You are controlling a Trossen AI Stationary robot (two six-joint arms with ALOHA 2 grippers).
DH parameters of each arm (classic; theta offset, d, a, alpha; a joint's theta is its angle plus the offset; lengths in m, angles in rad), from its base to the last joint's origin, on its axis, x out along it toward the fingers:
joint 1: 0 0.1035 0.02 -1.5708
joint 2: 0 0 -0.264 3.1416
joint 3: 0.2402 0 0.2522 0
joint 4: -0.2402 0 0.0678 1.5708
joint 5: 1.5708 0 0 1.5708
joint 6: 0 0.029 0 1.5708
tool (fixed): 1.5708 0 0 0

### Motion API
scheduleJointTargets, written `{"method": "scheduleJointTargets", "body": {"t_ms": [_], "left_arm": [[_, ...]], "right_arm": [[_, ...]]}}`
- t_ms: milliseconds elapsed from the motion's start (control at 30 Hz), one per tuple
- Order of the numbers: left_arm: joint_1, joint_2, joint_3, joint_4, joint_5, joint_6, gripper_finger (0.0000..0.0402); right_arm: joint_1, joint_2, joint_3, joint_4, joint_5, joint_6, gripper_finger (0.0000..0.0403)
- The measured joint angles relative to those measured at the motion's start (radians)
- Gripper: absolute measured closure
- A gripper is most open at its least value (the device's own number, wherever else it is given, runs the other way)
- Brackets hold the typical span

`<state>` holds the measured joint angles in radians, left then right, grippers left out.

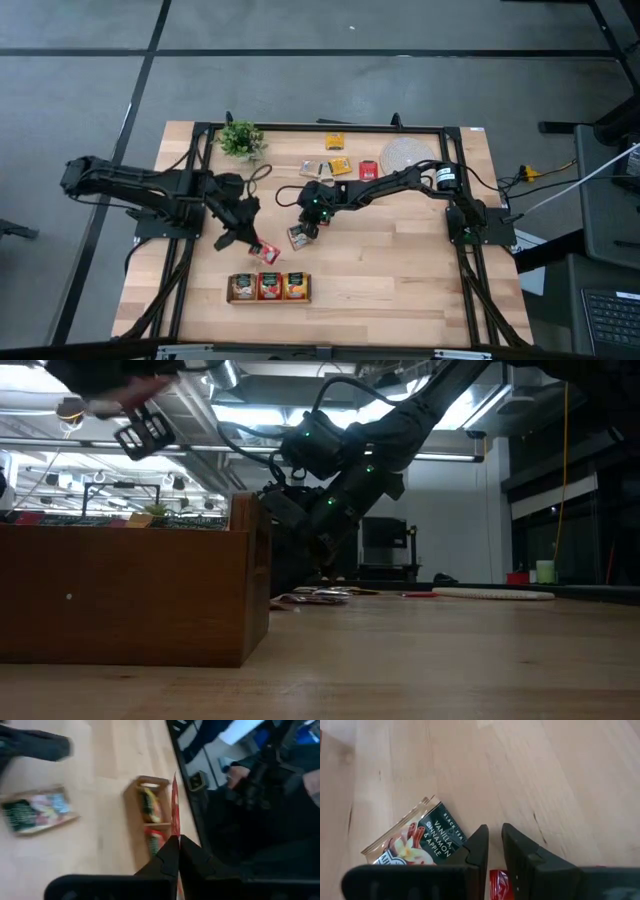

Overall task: Pick & Place Tea
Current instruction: Put the red tea bag into the middle section of the wooden organizer

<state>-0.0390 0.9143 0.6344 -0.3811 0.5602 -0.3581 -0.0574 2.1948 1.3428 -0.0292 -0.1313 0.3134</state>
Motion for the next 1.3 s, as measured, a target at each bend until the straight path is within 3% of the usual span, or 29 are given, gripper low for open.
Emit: {"method": "scheduleJointTargets", "body": {"t_ms": [233, 700, 1067, 1300], "left_arm": [[-0.115, 0.115, 0.051, -0.005, -0.011, -0.099, 0.04], [-0.231, 0.365, 0.196, -0.057, -0.017, -0.178, 0.04], [-0.277, 0.504, 0.331, -0.243, -0.173, -0.128, 0.0399], [-0.277, 0.551, 0.337, -0.291, -0.176, -0.1, 0.0399]], "right_arm": [[0.0, 0.0, -0.001, 0.008, 0.005, 0.0, 0.0341], [0.003, 0.0, 0.0, 0.0, 0.009, 0.0, 0.0341], [0.023, 0.0, 0.001, -0.008, 0.025, -0.003, 0.0341], [0.024, 0.0, 0.001, -0.007, 0.022, 0.019, 0.0341]]}}
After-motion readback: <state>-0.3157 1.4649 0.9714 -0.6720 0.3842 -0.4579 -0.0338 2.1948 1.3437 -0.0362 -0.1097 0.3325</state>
